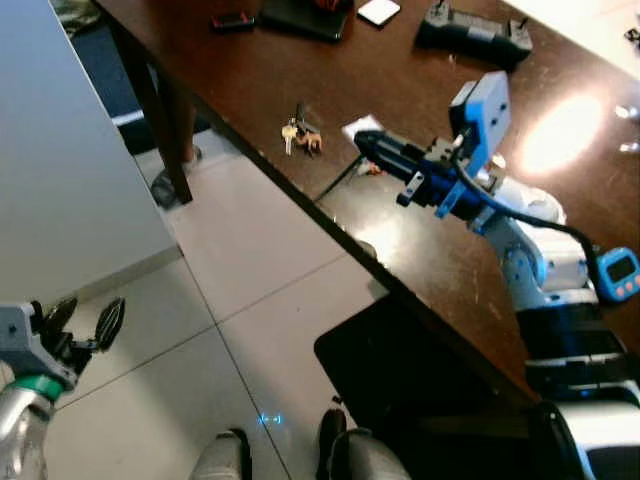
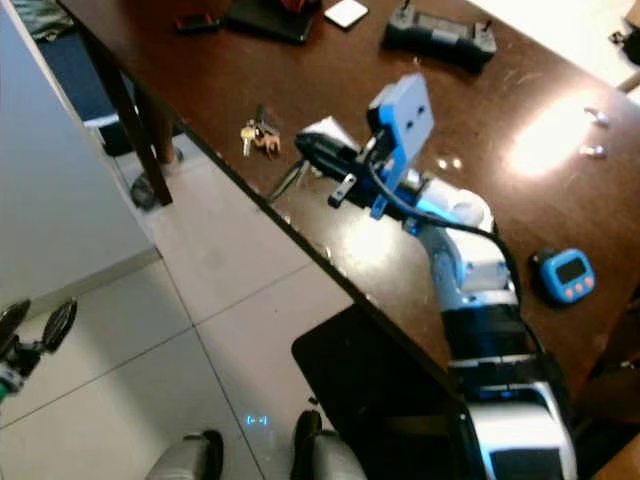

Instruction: Hang keys on a hook

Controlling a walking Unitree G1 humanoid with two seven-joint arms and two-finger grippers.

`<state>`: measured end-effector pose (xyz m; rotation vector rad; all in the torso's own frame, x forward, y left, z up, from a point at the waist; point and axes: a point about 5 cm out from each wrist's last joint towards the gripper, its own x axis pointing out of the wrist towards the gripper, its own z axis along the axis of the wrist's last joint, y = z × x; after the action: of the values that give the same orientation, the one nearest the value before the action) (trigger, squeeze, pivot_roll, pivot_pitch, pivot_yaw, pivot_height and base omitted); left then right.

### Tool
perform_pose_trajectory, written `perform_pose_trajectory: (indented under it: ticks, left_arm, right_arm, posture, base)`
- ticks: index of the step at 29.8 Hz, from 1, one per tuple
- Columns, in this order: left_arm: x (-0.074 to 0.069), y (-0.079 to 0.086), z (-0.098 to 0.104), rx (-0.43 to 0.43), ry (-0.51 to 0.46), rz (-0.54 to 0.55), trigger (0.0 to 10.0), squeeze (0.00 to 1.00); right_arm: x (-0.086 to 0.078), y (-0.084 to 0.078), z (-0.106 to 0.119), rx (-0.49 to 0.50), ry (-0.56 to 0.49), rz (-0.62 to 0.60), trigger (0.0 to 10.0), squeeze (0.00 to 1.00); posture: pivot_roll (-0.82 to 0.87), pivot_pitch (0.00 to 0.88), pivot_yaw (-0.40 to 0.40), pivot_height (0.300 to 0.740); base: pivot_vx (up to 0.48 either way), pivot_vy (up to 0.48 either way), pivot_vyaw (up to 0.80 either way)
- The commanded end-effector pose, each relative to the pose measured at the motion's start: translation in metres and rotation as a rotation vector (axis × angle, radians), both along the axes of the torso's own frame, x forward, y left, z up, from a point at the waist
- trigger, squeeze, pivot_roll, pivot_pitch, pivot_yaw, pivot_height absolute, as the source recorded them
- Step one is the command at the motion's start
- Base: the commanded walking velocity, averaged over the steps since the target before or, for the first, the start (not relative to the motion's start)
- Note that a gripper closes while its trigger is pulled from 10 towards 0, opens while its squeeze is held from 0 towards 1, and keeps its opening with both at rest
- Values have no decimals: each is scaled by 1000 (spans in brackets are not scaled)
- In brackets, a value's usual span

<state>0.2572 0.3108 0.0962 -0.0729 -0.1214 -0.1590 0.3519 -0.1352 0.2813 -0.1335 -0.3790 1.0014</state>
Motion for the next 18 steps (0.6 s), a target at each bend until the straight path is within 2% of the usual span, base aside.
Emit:
perform_pose_trajectory:
  ticks: [1, 2, 3, 4, 6, 7, 8, 11, 13, 14, 18]
  left_arm:
    - [-5, -9, 4, -17, -6, -109, 10000, 0]
    - [-5, -9, 4, -17, -6, -109, 10000, 0]
    - [-2, -21, 24, -22, -70, -221, 10000, 0]
    - [-1, -39, 54, -20, -162, -382, 10000, 0]
    - [-5, -65, 93, -21, -270, -617, 10000, 0]
    - [-7, -73, 104, -21, -301, -691, 10000, 0]
    - [-7, -73, 104, -21, -301, -691, 10000, 0]
    - [-16, -102, 142, -20, -402, -934, 10000, 0]
    - [-21, -114, 156, -24, -439, -1046, 10000, 0]
    - [-21, -114, 156, -24, -439, -1046, 10000, 0]
    - [-26, -141, 172, -21, -452, -1190, 10000, 0]
  right_arm:
    - [-6, 0, 3, 16, -3, 66, 0, 0]
    - [-6, 0, 3, 16, -3, 66, 0, 0]
    - [-11, 2, 6, 38, 4, 134, 0, 0]
    - [-18, 5, 8, 52, 13, 230, 0, 0]
    - [-25, 7, 10, 60, 23, 346, 0, 0]
    - [-26, 8, 10, 58, 25, 371, 0, 0]
    - [-26, 8, 10, 58, 25, 371, 0, 0]
    - [-27, 11, 13, 58, 27, 422, 0, 0]
    - [-27, 12, 16, 65, 27, 449, 0, 0]
    - [-27, 12, 16, 65, 27, 449, 0, 0]
    - [-32, 18, 20, 74, 38, 533, 0, 0]
  posture:
    - [171, 135, -10, 740]
    - [171, 135, -10, 740]
    - [174, 128, -15, 740]
    - [176, 121, -20, 740]
    - [177, 116, -23, 740]
    - [177, 116, -23, 740]
    - [177, 116, -23, 740]
    - [181, 111, -31, 740]
    - [182, 112, -32, 740]
    - [182, 112, -32, 740]
    - [181, 108, -39, 740]
  base:
    - [0, 0, 0]
    - [0, 0, 0]
    - [0, 0, 0]
    - [0, 0, 0]
    - [0, 0, 0]
    - [0, 0, 0]
    - [0, 0, 0]
    - [0, 0, 0]
    - [0, 0, 0]
    - [0, 0, 0]
    - [0, 0, 0]
